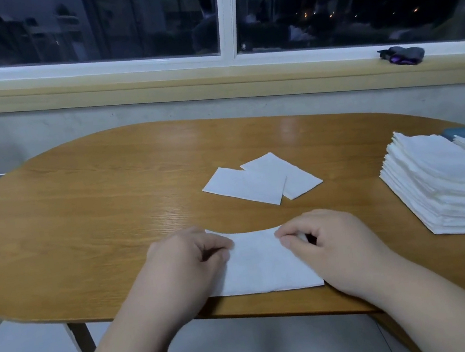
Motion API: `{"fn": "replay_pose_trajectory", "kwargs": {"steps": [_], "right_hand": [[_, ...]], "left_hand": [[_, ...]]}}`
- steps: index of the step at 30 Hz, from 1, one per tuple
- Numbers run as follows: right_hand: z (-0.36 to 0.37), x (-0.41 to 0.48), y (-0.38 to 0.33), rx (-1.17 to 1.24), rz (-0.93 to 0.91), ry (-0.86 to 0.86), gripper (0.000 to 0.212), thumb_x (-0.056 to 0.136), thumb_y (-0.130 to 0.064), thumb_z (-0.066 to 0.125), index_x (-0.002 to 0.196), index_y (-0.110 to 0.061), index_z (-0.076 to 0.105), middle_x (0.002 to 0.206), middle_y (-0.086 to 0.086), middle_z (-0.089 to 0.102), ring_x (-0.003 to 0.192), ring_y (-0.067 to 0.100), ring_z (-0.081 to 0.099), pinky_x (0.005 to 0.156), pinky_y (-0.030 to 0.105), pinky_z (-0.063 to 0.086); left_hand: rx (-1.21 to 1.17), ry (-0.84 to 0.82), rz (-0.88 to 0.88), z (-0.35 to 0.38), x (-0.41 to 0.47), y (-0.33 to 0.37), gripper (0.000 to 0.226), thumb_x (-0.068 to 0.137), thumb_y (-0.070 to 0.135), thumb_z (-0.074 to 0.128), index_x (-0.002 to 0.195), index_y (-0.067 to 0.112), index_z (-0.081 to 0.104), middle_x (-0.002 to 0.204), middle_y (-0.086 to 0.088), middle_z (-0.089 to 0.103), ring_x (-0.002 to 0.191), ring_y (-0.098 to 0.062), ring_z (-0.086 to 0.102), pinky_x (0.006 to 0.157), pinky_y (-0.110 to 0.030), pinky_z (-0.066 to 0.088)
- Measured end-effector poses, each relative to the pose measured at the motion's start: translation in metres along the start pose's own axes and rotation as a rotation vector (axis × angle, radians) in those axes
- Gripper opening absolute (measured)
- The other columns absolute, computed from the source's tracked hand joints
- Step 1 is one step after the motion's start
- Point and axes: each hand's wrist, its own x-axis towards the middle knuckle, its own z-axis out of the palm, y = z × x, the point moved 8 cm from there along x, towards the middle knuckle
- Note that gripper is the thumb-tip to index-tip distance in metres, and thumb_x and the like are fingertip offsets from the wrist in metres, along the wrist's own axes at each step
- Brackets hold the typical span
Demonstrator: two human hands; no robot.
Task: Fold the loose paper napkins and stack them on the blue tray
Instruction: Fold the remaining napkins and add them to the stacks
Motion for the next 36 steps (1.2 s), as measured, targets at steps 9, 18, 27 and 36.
{"fn": "replay_pose_trajectory", "kwargs": {"steps": [9,18,27,36], "right_hand": [[-0.01,0.021,0.007,-0.064,0.045,0.029,0.012,0.09,-0.034,0.064,0.081,-0.035,0.073,0.086,-0.013,0.055,0.082,0.002,0.054,0.073,0.025,0.046],[-0.015,0.104,0.051,-0.283,0.266,0.11,0.026,0.094,-0.032,0.051,0.111,-0.024,0.069,0.118,-0.002,0.058,0.114,0.024,0.052,0.091,0.036,0.047],[-0.011,0.128,0.065,-0.214,0.422,0.117,0.021,0.074,-0.009,0.046,0.076,-0.011,0.067,0.072,0.004,0.07,0.068,0.025,0.063,0.054,0.03,0.043],[-0.012,0.136,0.076,-0.193,0.444,0.162,0.02,0.084,-0.009,0.045,0.073,-0.012,0.061,0.067,0.004,0.059,0.057,0.023,0.049,0.048,0.026,0.033]], "left_hand": [[0.066,0.061,-0.001,-0.001,0.001,-0.003,0.018,0.093,0.034,0.06,0.1,0.045,0.071,0.092,0.015,0.05,0.1,0.0,0.037,0.1,-0.034,0.035],[0.082,0.086,-0.009,-0.001,0.0,-0.004,0.014,0.083,0.041,0.068,0.095,0.049,0.069,0.099,0.02,0.038,0.099,-0.002,0.03,0.093,-0.026,0.031],[0.073,0.095,0.016,0.001,0.003,-0.007,0.015,0.083,0.039,0.068,0.095,0.048,0.069,0.1,0.023,0.038,0.102,-0.001,0.03,0.095,-0.027,0.031],[0.064,0.087,0.015,0.001,0.002,-0.006,0.014,0.083,0.04,0.068,0.091,0.051,0.066,0.101,0.023,0.038,0.102,0.003,0.029,0.096,-0.027,0.03]]}}
